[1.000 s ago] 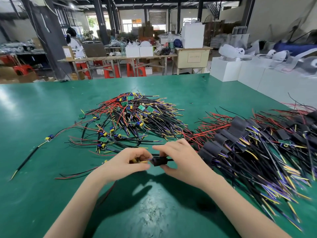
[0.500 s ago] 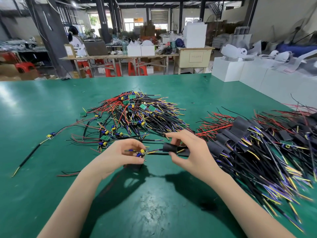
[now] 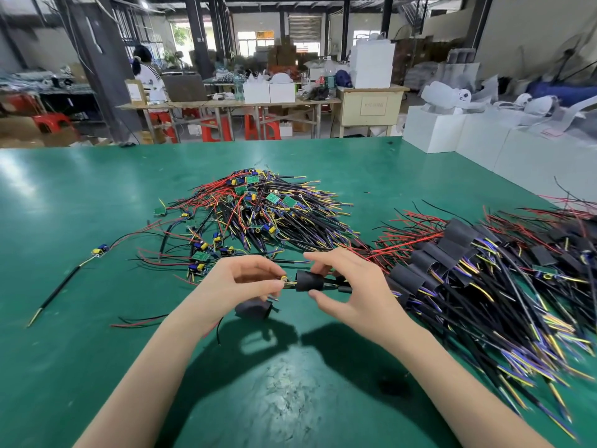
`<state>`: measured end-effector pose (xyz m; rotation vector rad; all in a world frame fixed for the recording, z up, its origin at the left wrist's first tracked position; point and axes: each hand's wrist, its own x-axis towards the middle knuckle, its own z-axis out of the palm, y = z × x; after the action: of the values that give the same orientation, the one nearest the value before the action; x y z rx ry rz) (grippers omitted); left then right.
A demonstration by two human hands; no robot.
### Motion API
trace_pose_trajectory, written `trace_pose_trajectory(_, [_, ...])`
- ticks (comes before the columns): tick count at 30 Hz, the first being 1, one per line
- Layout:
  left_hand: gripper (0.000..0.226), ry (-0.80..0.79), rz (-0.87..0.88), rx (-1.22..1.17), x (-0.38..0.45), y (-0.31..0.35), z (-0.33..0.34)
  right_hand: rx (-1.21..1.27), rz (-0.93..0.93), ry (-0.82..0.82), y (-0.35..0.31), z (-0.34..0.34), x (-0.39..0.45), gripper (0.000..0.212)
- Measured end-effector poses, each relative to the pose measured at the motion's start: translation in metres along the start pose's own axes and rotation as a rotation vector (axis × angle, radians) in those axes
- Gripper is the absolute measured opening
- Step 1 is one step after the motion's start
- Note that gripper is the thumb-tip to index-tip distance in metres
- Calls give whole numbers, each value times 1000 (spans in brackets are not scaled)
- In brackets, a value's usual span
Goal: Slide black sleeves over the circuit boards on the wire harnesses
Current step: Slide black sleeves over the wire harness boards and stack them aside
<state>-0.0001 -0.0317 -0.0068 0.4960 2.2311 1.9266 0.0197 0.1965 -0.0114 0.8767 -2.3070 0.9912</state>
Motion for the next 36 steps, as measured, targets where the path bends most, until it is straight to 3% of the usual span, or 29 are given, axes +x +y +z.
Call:
trace_pose_trajectory(14, [27,-39,219,-28,-2,5,-2,83,-3,48,-12,-6,7,37])
trace_pose_trajectory(24, [22,16,208,2,-2,9,-1,45,-69,106,-17,-2,7,32])
trace_pose_trajectory(36, [29,-50,218,-39,-6,15,-9,10,-84,190,-22,4,12,31])
